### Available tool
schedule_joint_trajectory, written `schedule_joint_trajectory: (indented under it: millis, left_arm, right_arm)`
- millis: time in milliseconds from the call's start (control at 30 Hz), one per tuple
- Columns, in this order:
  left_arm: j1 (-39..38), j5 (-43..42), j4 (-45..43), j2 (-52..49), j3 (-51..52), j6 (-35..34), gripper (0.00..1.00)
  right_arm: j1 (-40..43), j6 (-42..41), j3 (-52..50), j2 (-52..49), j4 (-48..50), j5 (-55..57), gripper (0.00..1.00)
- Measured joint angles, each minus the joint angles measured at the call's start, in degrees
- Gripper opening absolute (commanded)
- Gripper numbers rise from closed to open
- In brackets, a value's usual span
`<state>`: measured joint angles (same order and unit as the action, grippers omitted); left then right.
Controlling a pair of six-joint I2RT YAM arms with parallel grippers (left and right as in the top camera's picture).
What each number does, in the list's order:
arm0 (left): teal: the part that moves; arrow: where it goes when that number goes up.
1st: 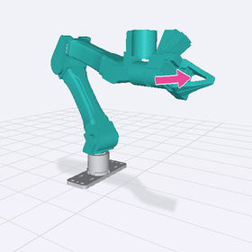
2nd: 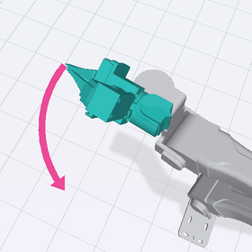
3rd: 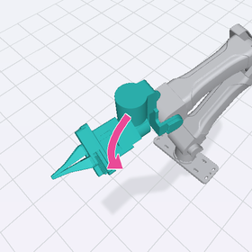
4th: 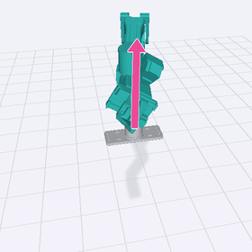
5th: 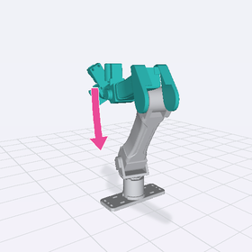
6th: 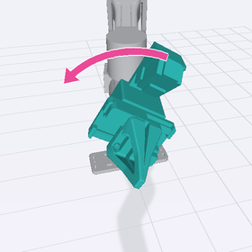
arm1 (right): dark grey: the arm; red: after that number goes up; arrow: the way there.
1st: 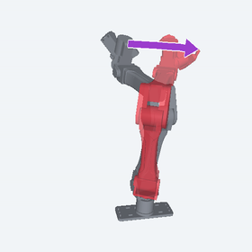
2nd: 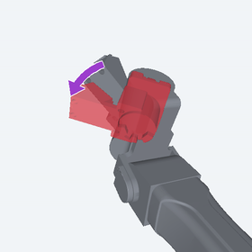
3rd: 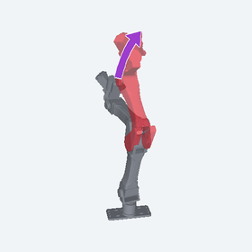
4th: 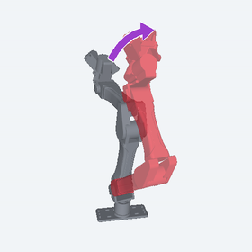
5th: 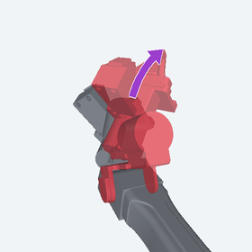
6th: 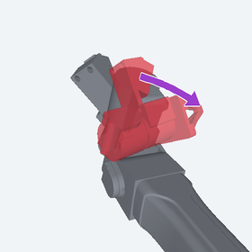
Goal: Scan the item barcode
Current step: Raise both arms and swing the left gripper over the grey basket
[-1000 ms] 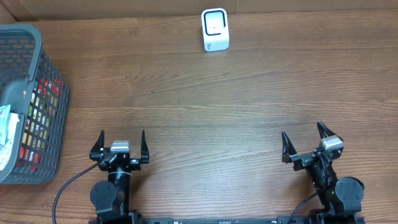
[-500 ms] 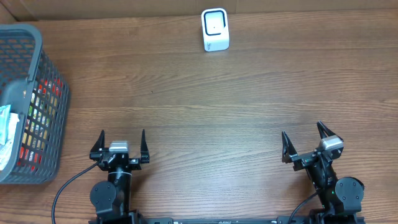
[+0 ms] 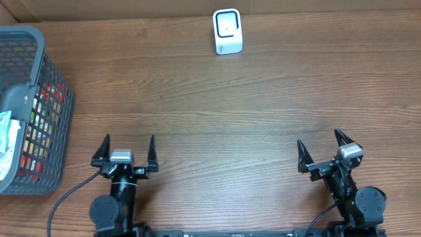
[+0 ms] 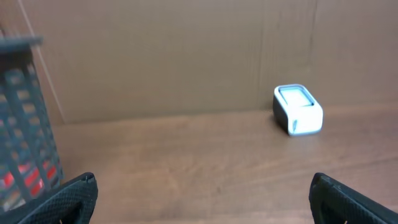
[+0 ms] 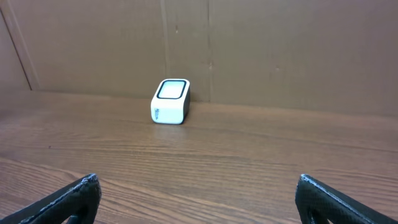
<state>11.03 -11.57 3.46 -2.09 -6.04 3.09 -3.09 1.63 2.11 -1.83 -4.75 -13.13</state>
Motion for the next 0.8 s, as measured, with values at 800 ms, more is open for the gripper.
schedule_joint_trajectory:
  millis: [800]
  left_arm:
    - [0.0, -8.0, 40.8, -48.9, -59.1, 1.0, 1.00]
  right_arm:
    - [0.0, 0.1, 42.1, -37.5, -23.6, -2.1, 1.00]
